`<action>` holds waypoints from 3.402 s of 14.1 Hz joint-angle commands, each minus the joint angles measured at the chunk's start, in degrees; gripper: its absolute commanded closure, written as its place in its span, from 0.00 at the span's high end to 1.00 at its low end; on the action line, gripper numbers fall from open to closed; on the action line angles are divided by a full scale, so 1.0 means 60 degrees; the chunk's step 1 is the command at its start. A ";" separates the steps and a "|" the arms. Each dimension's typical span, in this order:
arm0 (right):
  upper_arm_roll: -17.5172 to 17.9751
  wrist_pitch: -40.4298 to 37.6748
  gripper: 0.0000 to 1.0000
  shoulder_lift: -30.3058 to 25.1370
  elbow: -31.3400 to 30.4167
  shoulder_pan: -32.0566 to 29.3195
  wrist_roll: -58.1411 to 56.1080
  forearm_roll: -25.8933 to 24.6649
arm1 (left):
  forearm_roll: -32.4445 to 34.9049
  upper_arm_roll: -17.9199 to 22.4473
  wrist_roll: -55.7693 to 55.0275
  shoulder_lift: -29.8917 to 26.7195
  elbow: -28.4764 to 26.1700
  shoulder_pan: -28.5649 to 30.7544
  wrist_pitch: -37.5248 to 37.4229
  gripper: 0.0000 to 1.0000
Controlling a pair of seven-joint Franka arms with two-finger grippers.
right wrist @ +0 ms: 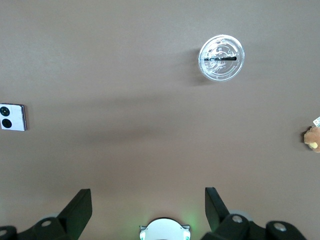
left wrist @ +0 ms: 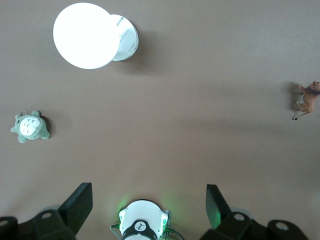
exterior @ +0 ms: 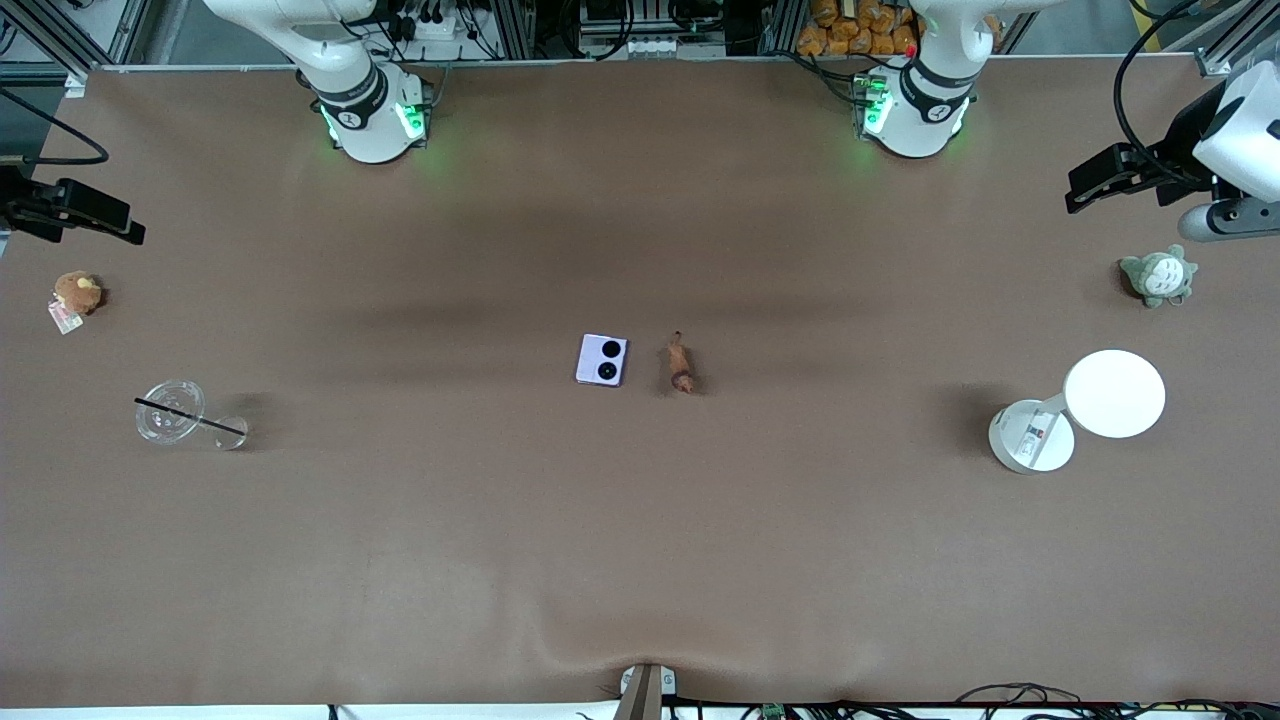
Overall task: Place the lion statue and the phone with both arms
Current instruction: 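Move the left gripper toward the brown lion figurine, then lower the left gripper over the lion while the right gripper reaches the phone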
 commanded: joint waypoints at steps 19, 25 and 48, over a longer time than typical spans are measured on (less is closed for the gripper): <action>-0.0037 -0.0108 1.00 -0.0047 0.0091 -0.0054 0.0148 0.0095 | -0.0200 -0.1548 -0.1380 0.1382 0.0294 -0.0040 -0.0313 1.00; -0.0022 -0.0108 1.00 -0.0047 0.0091 -0.0025 0.0148 0.0095 | -0.0186 -0.1711 -0.1821 0.2860 0.0338 -0.0830 0.0357 1.00; 0.0022 -0.0108 1.00 0.0011 0.0033 0.0193 0.0163 0.0110 | 0.0444 -0.1434 -0.7490 0.7315 0.0411 -0.4800 0.8006 1.00</action>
